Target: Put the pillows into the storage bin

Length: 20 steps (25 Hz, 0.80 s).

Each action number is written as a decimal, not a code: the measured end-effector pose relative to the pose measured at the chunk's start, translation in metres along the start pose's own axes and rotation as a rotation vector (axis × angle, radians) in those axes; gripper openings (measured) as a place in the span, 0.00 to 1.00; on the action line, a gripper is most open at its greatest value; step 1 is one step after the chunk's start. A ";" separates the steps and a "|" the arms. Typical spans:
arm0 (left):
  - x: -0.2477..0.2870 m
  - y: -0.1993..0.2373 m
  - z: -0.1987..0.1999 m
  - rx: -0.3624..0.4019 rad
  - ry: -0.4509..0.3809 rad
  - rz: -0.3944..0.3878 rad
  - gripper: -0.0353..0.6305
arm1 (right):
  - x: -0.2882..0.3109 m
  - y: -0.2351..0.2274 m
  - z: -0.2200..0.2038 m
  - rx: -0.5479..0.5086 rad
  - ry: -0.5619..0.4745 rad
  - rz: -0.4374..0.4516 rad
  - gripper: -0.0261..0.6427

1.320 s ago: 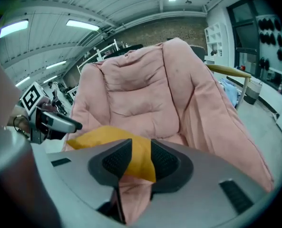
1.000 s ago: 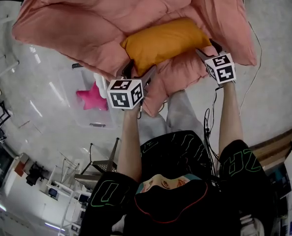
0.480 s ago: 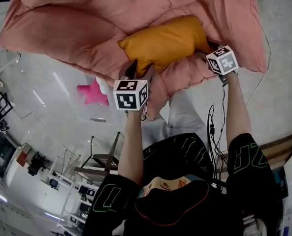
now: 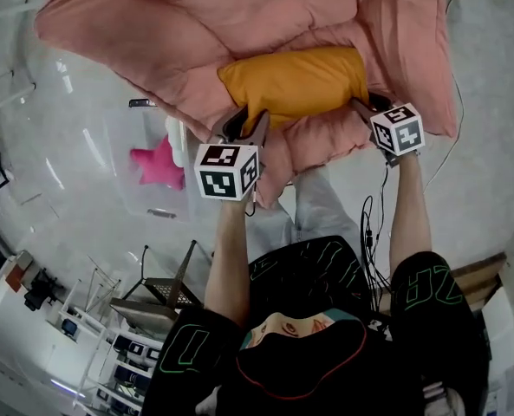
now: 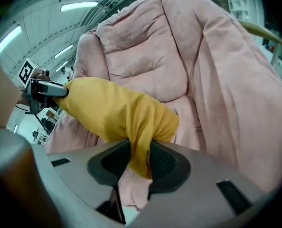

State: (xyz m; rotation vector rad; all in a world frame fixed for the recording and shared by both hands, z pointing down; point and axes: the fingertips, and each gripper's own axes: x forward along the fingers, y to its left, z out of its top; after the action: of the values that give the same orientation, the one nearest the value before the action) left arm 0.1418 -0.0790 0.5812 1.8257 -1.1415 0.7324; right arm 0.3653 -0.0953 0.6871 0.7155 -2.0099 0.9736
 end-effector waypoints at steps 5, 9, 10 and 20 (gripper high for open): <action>-0.037 -0.003 0.014 0.030 -0.094 -0.023 0.26 | -0.032 0.025 0.015 0.008 -0.077 -0.046 0.22; -0.079 -0.002 0.021 0.031 -0.178 -0.024 0.26 | -0.060 0.055 0.035 -0.035 -0.124 -0.079 0.22; -0.091 -0.001 0.020 0.029 -0.201 -0.023 0.26 | -0.066 0.064 0.040 -0.051 -0.135 -0.087 0.22; -0.191 0.040 0.003 -0.065 -0.405 0.051 0.26 | -0.087 0.154 0.107 -0.259 -0.201 -0.105 0.22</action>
State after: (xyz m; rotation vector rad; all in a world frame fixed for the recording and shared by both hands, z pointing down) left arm 0.0265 -0.0114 0.4394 1.9465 -1.4559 0.3536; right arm 0.2561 -0.0862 0.5119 0.7903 -2.1961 0.5845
